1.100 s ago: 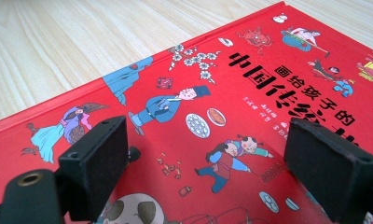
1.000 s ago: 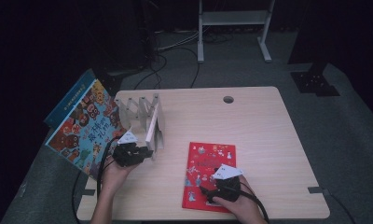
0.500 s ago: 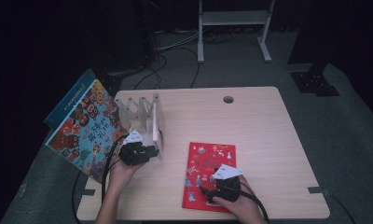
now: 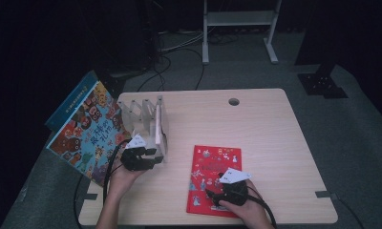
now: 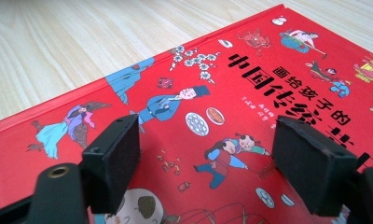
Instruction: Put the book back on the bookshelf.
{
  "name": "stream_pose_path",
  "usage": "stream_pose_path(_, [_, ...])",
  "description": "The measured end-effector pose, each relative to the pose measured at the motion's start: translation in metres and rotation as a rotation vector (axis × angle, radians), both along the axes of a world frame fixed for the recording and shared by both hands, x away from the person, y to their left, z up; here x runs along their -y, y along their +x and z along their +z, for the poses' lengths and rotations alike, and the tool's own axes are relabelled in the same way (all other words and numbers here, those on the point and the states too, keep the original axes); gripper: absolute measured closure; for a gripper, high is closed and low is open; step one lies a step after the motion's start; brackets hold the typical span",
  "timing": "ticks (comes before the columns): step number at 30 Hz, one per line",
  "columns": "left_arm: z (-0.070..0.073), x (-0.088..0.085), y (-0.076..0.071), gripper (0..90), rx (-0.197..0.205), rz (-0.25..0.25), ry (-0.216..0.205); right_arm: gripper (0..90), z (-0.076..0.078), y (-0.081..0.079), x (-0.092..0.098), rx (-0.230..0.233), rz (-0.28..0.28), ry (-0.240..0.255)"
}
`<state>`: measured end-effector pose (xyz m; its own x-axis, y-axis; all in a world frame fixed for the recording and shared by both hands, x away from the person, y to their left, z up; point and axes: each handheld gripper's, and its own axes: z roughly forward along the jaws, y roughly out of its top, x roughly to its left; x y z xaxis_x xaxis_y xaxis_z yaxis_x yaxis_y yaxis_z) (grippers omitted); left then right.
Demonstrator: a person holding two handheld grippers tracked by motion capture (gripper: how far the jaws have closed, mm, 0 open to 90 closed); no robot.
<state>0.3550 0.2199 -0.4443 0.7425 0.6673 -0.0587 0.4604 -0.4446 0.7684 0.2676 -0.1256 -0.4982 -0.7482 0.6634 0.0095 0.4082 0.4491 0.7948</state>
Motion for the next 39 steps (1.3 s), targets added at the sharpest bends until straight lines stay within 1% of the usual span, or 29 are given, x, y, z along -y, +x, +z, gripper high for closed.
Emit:
stream_pose_path(2, [0.0, 0.001, -0.002, 44.7, -0.005, -0.015, 0.001, 23.8, 0.001, 0.0, 0.001, -0.001, -0.001, -0.001])
stream_pose_path(4, [0.0, 0.002, -0.005, 41.5, -0.002, -0.038, 0.009, 23.9, 0.001, 0.0, 0.002, -0.001, -0.001, -0.004])
stream_pose_path(5, [0.0, 0.003, -0.006, 39.2, -0.004, -0.045, -0.001, 24.0, 0.002, 0.0, 0.004, 0.0, -0.006, -0.003])
stream_pose_path(6, [0.0, 0.003, -0.007, 38.1, -0.004, -0.053, 0.011, 24.0, 0.003, 0.0, 0.005, 0.005, -0.005, -0.004])
stream_pose_path(7, [0.0, 0.004, -0.008, 37.9, 0.003, -0.061, 0.015, 24.0, 0.004, 0.0, 0.007, 0.006, -0.007, -0.005])
stream_pose_path(8, [0.0, 0.005, -0.01, 37.5, 0.004, -0.071, 0.029, 24.0, 0.005, 0.0, 0.009, 0.006, -0.011, -0.007])
stream_pose_path(9, [-0.001, 0.006, -0.012, 37.4, 0.006, -0.075, 0.031, 24.5, 0.006, 0.001, 0.011, 0.005, -0.014, -0.009])
stream_pose_path(11, [-0.004, 0.008, -0.017, 37.2, 0.023, -0.095, 0.042, 25.8, 0.007, 0.003, 0.017, 0.002, -0.02, -0.013])
stream_pose_path(13, [-0.006, 0.009, -0.021, 35.4, -0.002, -0.099, 0.054, 26.7, 0.009, 0.006, 0.022, 0.002, -0.029, -0.019])
stream_pose_path(16, [-0.01, 0.01, -0.025, 31.0, -0.021, -0.098, 0.061, 27.8, 0.012, 0.009, 0.028, -0.003, -0.039, -0.012])
stream_pose_path(17, [-0.011, 0.011, -0.027, 28.3, -0.022, -0.101, 0.061, 28.0, 0.013, 0.011, 0.029, -0.004, -0.045, -0.011])
stream_pose_path(19, [-0.014, 0.013, -0.029, 26.0, -0.022, -0.11, 0.068, 29.3, 0.014, 0.015, 0.033, -0.006, -0.049, -0.017])
stream_pose_path(21, [-0.015, 0.016, -0.031, 23.6, -0.025, -0.121, 0.072, 29.9, 0.015, 0.021, 0.038, -0.007, -0.064, -0.025])
stream_pose_path(24, [-0.016, 0.021, -0.031, 20.5, -0.03, -0.137, 0.071, 30.1, 0.017, 0.028, 0.044, -0.016, -0.089, -0.025])
stream_pose_path(25, [-0.017, 0.023, -0.032, 19.4, -0.034, -0.145, 0.066, 30.2, 0.018, 0.03, 0.046, -0.012, -0.094, -0.023])
stream_pose_path(28, [-0.018, 0.028, -0.034, 18.8, -0.039, -0.173, 0.081, 30.1, 0.017, 0.036, 0.051, -0.024, -0.113, -0.035])
stream_pose_path(30, [-0.019, 0.032, -0.035, 17.2, -0.045, -0.187, 0.089, 30.2, 0.016, 0.038, 0.053, -0.037, -0.129, -0.033])
stream_pose_path(32, [-0.02, 0.037, -0.037, 16.8, -0.045, -0.2, 0.088, 30.2, 0.016, 0.04, 0.056, -0.042, -0.139, -0.039])
stream_pose_path(35, [-0.022, 0.045, -0.039, 13.1, -0.051, -0.224, 0.094, 30.2, 0.015, 0.044, 0.058, -0.059, -0.165, -0.042])
stream_pose_path(37, [-0.023, 0.051, -0.04, 10.3, -0.051, -0.249, 0.119, 30.1, 0.015, 0.048, 0.06, -0.068, -0.181, -0.043])
stream_pose_path(39, [-0.025, 0.055, -0.042, 9.4, -0.049, -0.261, 0.125, 30.1, 0.014, 0.051, 0.061, -0.075, -0.194, -0.039])
